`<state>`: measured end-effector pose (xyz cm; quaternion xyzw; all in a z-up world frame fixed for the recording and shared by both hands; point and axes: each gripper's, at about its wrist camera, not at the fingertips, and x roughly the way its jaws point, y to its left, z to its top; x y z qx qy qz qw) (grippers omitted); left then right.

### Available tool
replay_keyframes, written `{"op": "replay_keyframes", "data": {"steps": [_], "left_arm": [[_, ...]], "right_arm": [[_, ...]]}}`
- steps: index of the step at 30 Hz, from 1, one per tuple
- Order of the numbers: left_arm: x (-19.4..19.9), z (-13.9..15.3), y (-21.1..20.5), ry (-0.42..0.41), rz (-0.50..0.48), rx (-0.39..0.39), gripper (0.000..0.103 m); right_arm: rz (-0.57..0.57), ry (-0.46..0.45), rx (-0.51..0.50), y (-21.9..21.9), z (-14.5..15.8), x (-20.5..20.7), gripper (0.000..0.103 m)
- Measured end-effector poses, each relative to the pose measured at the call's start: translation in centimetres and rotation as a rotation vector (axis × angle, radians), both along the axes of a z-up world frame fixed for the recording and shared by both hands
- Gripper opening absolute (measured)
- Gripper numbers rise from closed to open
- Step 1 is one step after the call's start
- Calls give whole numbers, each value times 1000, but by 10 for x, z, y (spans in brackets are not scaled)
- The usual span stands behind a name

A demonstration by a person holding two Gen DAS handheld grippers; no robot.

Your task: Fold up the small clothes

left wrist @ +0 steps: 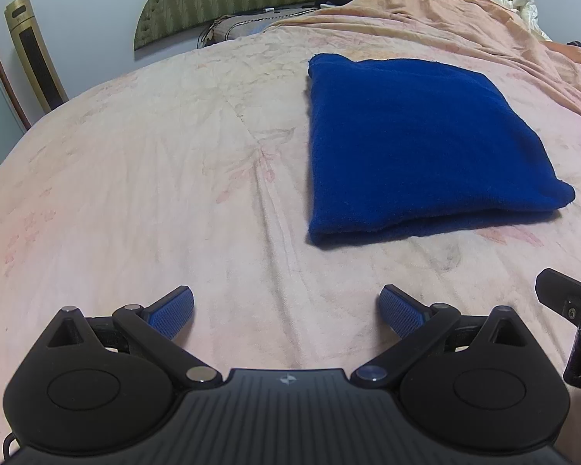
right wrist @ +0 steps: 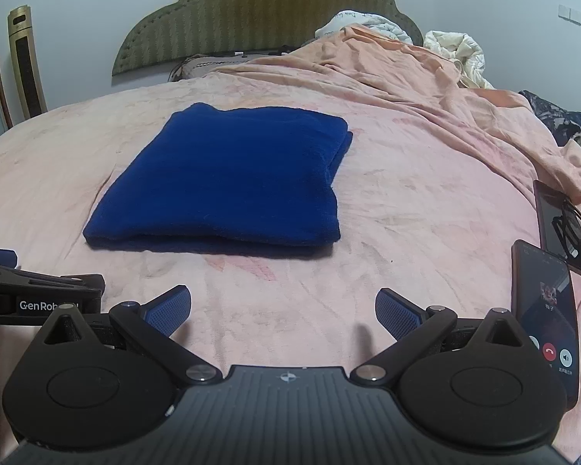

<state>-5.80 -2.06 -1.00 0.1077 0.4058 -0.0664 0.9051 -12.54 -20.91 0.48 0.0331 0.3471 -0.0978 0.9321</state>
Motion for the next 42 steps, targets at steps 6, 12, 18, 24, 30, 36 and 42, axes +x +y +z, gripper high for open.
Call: {"op": "replay_keyframes", "data": {"steps": [6,12,18,24,30,36,42], "left_arm": [[0,-1,-1,-1,-4,1,103],[0,-1,-1,-3,-9,1,103],[0,0,0,-4,-7,-2,103],[-1,0,0,-4,-6,-4,103],[0,0,1,-3,-11,-8,103],[0,0,2,-3,-12,-10,103],[0,1,2,-4,-13,-10,103]], "right_arm": [[-1,5,4,-2,-2,0,103],[-2,3,0,-1,-2,1,103],[-1,4,-1,0,-2,1,103],[3,0,-5,1,0,1,103],[2,1,-7,2,0,0,103],[4,3,-13,3,1,0,103],[3,2,-15,3,1,0,103]]}}
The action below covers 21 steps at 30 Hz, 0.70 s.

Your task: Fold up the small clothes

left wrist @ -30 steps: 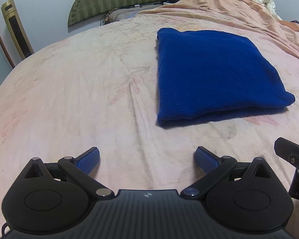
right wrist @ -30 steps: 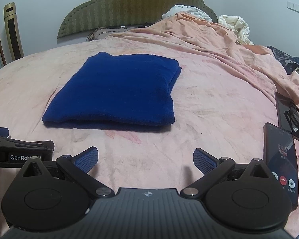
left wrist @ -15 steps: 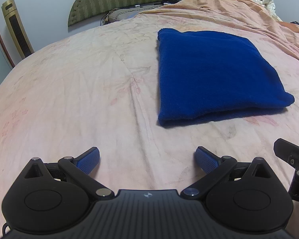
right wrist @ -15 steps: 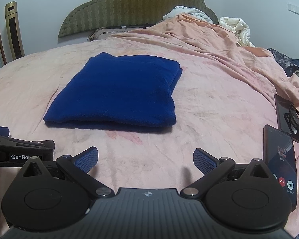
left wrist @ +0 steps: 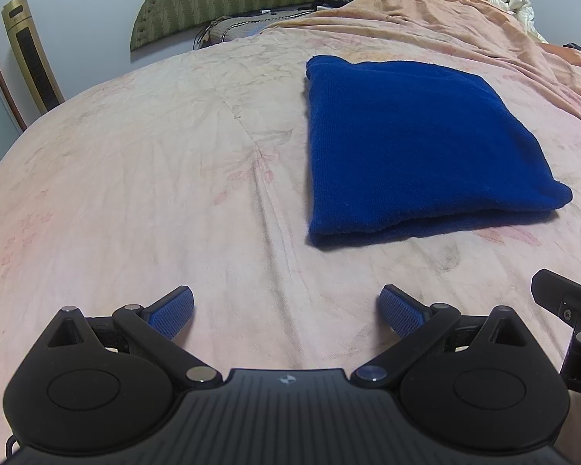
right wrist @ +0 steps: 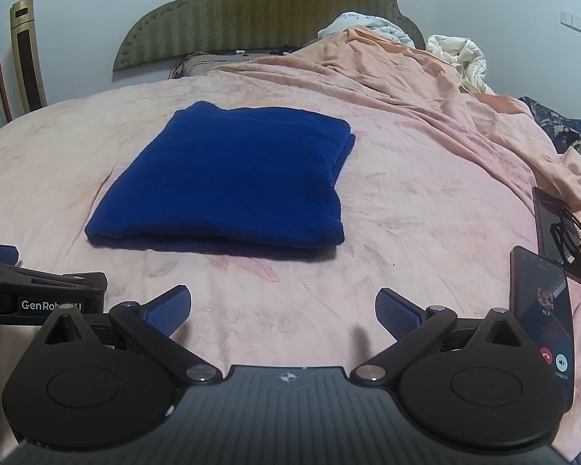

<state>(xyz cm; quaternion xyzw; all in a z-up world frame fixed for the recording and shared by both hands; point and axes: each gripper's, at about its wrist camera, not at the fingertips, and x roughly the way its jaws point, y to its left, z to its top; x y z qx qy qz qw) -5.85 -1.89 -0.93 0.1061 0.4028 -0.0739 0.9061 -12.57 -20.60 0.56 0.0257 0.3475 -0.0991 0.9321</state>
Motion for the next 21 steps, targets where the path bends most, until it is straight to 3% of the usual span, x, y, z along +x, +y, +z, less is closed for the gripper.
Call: {"op": "replay_keyframes", "data": {"steps": [21], "left_arm": [[-1,4,0,-17,-5,-5,103]], "right_arm": [[2,-7,-7,0,6,-1,103]]}}
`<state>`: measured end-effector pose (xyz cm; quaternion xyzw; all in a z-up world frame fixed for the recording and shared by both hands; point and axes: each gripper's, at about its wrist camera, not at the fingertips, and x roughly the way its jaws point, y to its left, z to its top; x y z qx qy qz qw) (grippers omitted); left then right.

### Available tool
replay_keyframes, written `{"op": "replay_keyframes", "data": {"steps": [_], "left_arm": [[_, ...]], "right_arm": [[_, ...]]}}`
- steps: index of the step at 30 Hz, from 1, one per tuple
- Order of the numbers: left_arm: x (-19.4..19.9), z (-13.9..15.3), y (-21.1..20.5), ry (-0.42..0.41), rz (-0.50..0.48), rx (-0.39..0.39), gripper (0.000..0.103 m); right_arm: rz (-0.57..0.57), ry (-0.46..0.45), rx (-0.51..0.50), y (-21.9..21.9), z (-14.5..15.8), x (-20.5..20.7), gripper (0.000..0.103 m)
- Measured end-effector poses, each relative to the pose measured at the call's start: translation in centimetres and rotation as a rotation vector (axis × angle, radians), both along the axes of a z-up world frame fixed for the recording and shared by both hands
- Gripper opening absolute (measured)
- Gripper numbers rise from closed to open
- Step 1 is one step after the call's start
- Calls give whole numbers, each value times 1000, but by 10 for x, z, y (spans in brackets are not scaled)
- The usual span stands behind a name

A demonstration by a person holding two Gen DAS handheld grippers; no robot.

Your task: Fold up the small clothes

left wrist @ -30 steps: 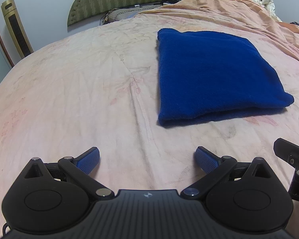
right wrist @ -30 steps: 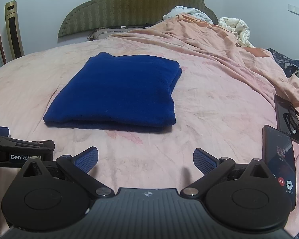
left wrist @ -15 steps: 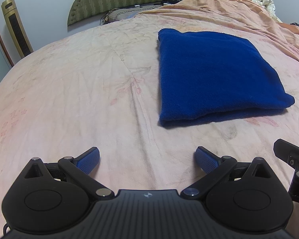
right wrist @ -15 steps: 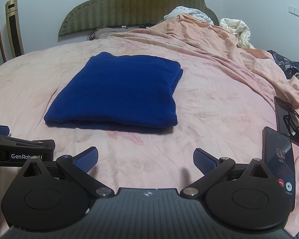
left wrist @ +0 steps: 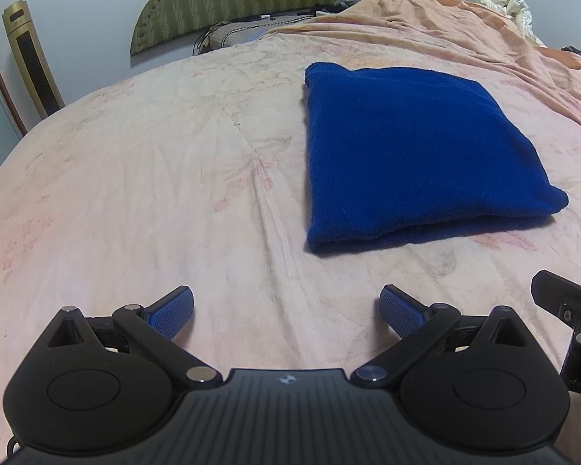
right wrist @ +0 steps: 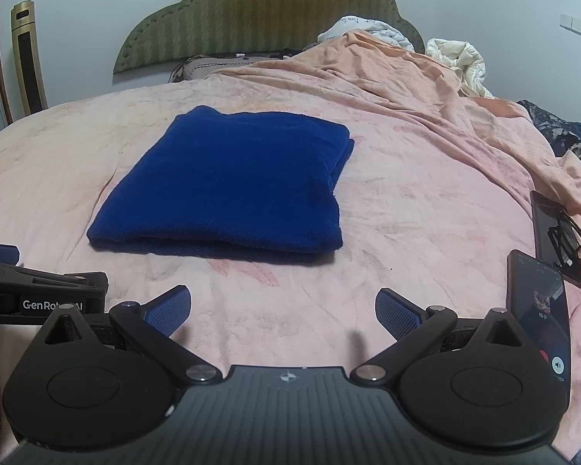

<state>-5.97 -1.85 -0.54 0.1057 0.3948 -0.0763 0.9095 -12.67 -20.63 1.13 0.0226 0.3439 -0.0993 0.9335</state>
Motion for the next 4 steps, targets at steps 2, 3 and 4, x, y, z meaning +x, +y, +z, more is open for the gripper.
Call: {"op": "replay_keyframes", "data": {"steps": [2,3,4], "left_arm": [[1,0,0,0,-1,0,103],[1,0,0,2,-3,-2,103],[2,0,0,4,-4,-4,103]], "right_arm": [[0,1,-1,0,0,0,103],[-1,1,-1,0,0,1,103],[-1,1,-1,0,0,0,103]]}}
